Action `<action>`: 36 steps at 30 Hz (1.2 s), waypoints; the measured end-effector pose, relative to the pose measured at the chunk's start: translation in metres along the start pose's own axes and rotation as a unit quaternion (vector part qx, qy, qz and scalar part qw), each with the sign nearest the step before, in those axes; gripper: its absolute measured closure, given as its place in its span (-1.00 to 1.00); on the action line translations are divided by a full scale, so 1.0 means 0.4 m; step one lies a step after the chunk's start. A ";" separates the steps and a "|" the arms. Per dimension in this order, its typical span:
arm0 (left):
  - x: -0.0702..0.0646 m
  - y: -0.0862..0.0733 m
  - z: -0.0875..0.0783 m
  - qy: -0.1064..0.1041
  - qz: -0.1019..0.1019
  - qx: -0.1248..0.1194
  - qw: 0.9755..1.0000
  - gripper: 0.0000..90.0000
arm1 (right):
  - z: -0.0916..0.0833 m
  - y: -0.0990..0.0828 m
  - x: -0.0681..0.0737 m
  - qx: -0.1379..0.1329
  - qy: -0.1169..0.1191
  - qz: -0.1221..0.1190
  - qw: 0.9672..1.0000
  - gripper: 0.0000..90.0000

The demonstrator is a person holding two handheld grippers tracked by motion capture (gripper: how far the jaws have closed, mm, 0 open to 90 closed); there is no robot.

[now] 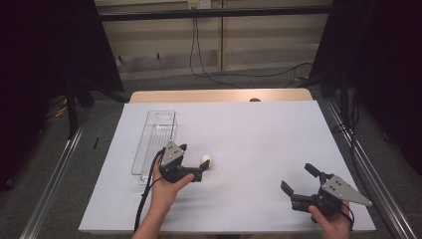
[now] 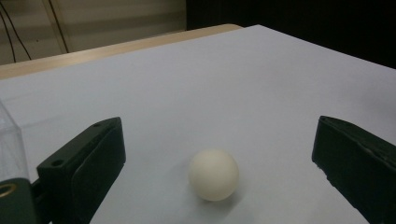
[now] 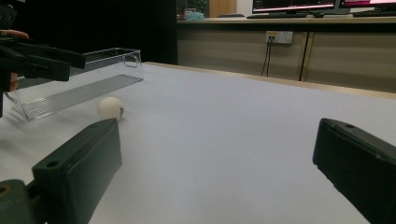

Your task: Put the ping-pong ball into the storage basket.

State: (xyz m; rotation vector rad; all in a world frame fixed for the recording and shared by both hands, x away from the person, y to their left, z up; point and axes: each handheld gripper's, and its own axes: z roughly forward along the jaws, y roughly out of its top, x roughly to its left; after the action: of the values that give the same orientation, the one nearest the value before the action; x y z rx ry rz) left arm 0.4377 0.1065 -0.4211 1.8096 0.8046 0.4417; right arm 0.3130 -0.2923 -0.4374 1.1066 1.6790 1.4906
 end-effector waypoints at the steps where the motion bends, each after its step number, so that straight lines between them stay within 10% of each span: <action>1: 0.000 0.001 0.001 0.000 -0.001 0.000 1.000 -0.94 | 0.000 0.000 0.000 -0.001 -0.001 -0.001 1.000 -0.98; 36: -0.002 0.004 0.047 -0.008 -0.005 0.046 0.999 -0.94 | 0.001 0.000 -0.001 0.000 0.001 -0.002 1.000 -0.98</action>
State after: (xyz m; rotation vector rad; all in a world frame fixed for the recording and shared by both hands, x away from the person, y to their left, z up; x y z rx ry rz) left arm 0.4497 0.0929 -0.4267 1.8908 0.8343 0.3881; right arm 0.3134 -0.2924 -0.4375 1.1024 1.6802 1.4902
